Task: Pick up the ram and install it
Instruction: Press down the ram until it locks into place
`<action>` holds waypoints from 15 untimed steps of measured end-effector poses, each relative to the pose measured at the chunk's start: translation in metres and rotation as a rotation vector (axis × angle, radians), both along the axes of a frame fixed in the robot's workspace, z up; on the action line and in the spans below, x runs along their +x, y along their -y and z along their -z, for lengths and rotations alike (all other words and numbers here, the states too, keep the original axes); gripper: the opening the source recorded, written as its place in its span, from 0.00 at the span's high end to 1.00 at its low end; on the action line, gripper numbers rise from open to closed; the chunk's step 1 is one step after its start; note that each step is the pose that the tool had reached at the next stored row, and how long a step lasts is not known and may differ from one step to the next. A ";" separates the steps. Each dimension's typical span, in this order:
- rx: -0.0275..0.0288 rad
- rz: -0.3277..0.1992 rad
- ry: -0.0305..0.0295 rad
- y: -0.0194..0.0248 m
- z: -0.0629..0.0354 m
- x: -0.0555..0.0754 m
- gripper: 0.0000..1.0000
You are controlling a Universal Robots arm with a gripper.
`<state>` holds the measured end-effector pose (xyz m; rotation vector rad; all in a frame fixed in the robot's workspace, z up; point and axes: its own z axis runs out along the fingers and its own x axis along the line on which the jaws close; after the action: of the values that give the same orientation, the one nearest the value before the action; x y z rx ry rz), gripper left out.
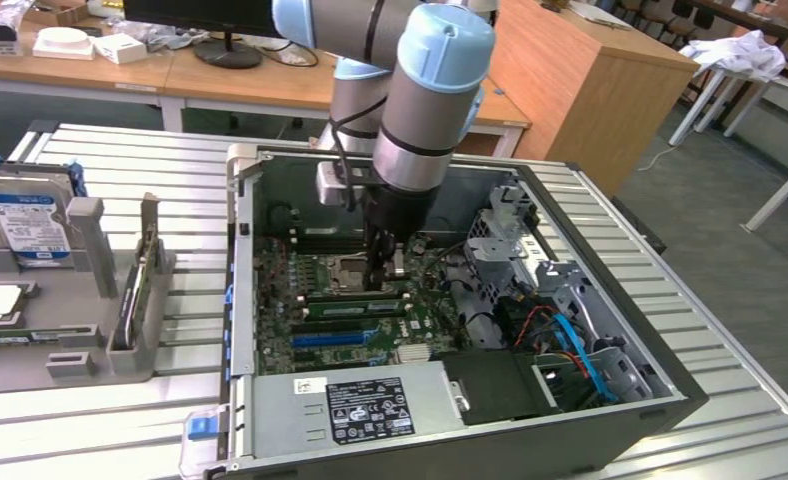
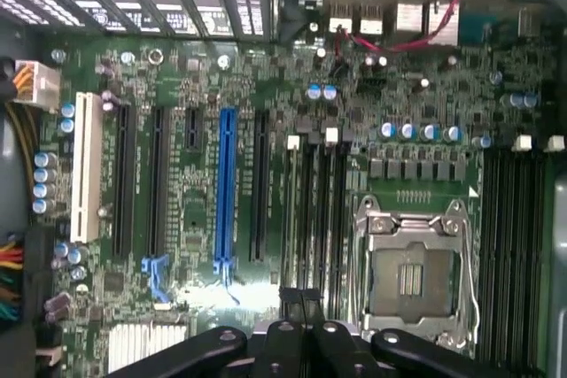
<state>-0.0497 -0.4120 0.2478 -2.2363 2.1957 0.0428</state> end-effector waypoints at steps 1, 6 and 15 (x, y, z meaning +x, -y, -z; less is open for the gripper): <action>0.0000 0.000 -0.0003 0.0000 0.0000 0.000 0.90; -0.0001 0.000 -0.0025 0.0000 -0.0001 0.001 0.90; -0.0001 0.012 -0.0028 0.0000 0.0000 0.001 0.90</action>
<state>-0.0488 -0.4120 0.2479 -2.2244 2.2104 0.0458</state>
